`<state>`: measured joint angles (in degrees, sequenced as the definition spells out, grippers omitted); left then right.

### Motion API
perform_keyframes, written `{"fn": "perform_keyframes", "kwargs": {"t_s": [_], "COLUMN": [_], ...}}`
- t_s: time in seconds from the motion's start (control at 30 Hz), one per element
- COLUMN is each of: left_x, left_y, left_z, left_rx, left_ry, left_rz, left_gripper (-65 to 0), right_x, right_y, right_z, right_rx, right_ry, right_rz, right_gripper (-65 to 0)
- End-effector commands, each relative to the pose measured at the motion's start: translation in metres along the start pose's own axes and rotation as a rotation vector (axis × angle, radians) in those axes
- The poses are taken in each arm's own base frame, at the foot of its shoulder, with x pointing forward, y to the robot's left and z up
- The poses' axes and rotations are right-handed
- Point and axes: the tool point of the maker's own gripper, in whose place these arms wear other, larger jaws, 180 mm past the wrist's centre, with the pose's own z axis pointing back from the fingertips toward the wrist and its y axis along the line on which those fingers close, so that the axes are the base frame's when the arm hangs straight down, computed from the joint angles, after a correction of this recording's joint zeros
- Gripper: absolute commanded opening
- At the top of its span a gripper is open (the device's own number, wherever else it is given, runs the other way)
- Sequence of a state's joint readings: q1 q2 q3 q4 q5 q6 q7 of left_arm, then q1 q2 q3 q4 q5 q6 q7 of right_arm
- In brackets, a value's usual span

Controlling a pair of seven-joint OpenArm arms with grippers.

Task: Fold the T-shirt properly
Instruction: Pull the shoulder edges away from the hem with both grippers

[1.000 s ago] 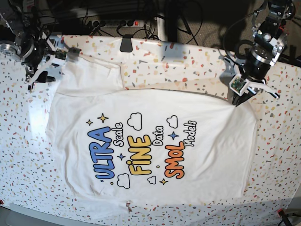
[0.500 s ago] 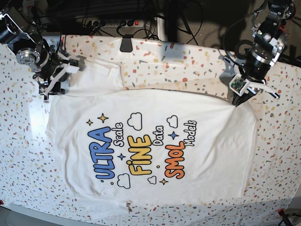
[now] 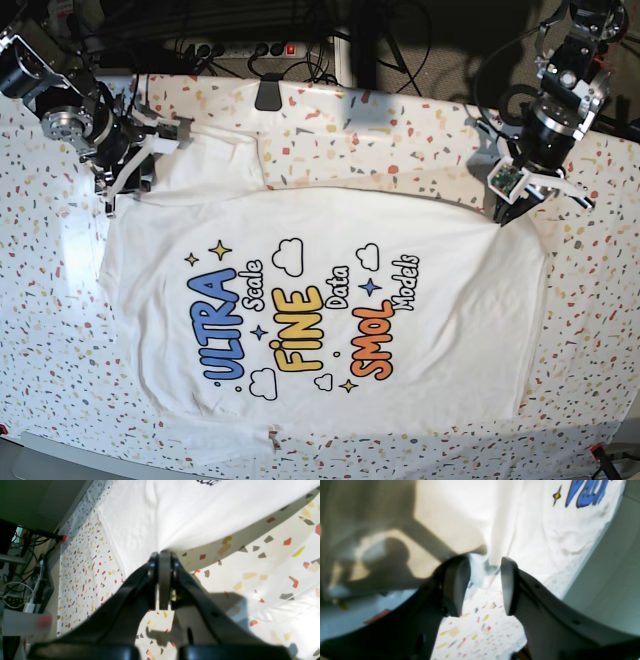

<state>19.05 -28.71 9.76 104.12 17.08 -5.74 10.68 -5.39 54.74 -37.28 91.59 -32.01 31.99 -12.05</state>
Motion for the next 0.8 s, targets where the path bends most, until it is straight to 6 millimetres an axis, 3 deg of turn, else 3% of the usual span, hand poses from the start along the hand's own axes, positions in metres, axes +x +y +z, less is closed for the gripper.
{"fn": "perform_keyframes", "kwargs": {"t_s": [0.0, 0.2, 0.4, 0.57, 0.77], "left_x": [0.010, 0.010, 0.010, 0.010, 0.010], "left_y": [0.012, 0.012, 0.012, 0.012, 0.012], "left_z": [0.001, 0.001, 0.001, 0.001, 0.001], "left_rx": [0.034, 0.034, 0.034, 0.034, 0.033], "left_ry": [-0.039, -0.038, -0.038, -0.038, -0.038], "left_rz": [-0.018, -0.018, -0.018, -0.018, -0.018], "left_gripper": [-65.0, -65.0, -65.0, -65.0, -65.0], "right_x": [0.014, 0.040, 0.042, 0.036, 0.003], "right_y": [0.010, 0.020, 0.024, 0.025, -0.003], "right_z": [0.000, -0.005, -0.006, -0.007, -0.007], "right_rx": [0.049, 0.106, 0.128, 0.129, -0.031], "right_ry": [-0.062, -0.121, -0.118, -0.082, 0.107], "right_rz": [-0.026, -0.038, -0.027, -0.026, -0.099], "right_gripper": [-41.7, -41.5, -42.3, -63.6, -65.0]}}
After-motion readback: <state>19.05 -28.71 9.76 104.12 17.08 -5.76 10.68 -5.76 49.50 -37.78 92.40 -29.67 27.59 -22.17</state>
